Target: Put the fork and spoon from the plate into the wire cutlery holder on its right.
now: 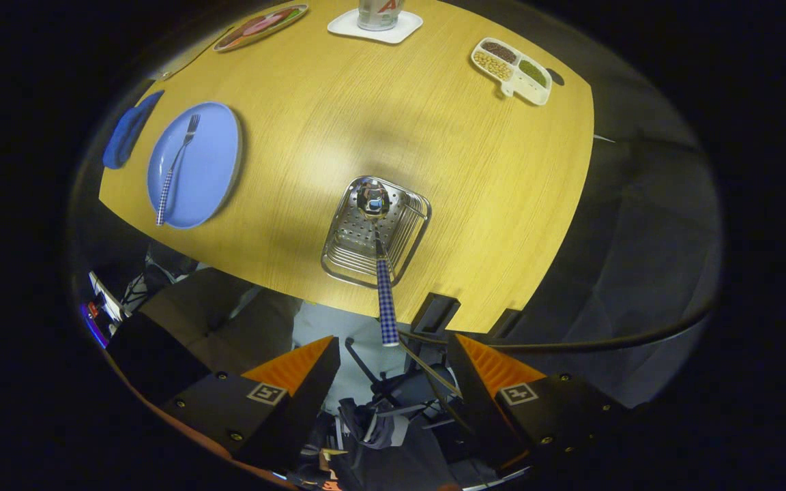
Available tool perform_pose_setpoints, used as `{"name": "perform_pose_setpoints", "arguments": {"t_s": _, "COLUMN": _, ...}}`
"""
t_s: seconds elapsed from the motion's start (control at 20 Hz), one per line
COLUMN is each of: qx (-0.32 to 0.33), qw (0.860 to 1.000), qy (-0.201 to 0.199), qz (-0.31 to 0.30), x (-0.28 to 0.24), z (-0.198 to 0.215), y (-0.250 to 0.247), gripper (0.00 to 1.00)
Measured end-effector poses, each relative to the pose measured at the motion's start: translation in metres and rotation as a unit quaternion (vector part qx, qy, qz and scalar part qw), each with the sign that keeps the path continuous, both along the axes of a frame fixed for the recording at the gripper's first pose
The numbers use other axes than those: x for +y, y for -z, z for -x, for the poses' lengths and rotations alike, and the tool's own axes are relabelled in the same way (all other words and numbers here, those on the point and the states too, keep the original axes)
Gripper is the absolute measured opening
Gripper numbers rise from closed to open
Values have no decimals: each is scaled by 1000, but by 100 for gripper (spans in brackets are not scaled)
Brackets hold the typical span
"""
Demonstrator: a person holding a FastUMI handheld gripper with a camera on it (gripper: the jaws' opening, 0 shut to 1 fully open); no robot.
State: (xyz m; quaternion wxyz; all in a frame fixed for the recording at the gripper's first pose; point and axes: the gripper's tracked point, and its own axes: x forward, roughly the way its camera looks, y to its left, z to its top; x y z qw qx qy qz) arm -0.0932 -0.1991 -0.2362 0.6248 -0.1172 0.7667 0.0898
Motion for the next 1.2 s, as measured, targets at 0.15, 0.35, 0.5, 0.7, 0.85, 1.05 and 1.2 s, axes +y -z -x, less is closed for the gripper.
{"name": "perform_pose_setpoints", "arguments": {"t_s": 0.15, "qx": -60, "qw": 998, "qy": 9, "qz": 7, "x": 11, "z": 11, "y": -9, "gripper": 97}}
{"name": "perform_pose_setpoints", "arguments": {"t_s": 0.35, "qx": -99, "qw": 993, "qy": 54, "qz": -22, "x": 42, "z": 47, "y": -24, "gripper": 97}}
{"name": "perform_pose_setpoints", "arguments": {"t_s": 0.5, "qx": -140, "qw": 987, "qy": 80, "qz": -14, "x": 56, "z": 62, "y": -44, "gripper": 98}}
{"name": "perform_pose_setpoints", "arguments": {"t_s": 0.7, "qx": -177, "qw": 977, "qy": 114, "qz": -21, "x": 83, "z": 75, "y": -61, "gripper": 98}}
{"name": "perform_pose_setpoints", "arguments": {"t_s": 0.85, "qx": -189, "qw": 973, "qy": 118, "qz": -51, "x": 123, "z": 77, "y": -53, "gripper": 98}}
{"name": "perform_pose_setpoints", "arguments": {"t_s": 1.05, "qx": -219, "qw": 966, "qy": 105, "qz": -89, "x": 178, "z": 54, "y": -42, "gripper": 98}}
{"name": "perform_pose_setpoints", "arguments": {"t_s": 1.2, "qx": -243, "qw": 956, "qy": 104, "qz": -126, "x": 224, "z": 34, "y": -36, "gripper": 98}}
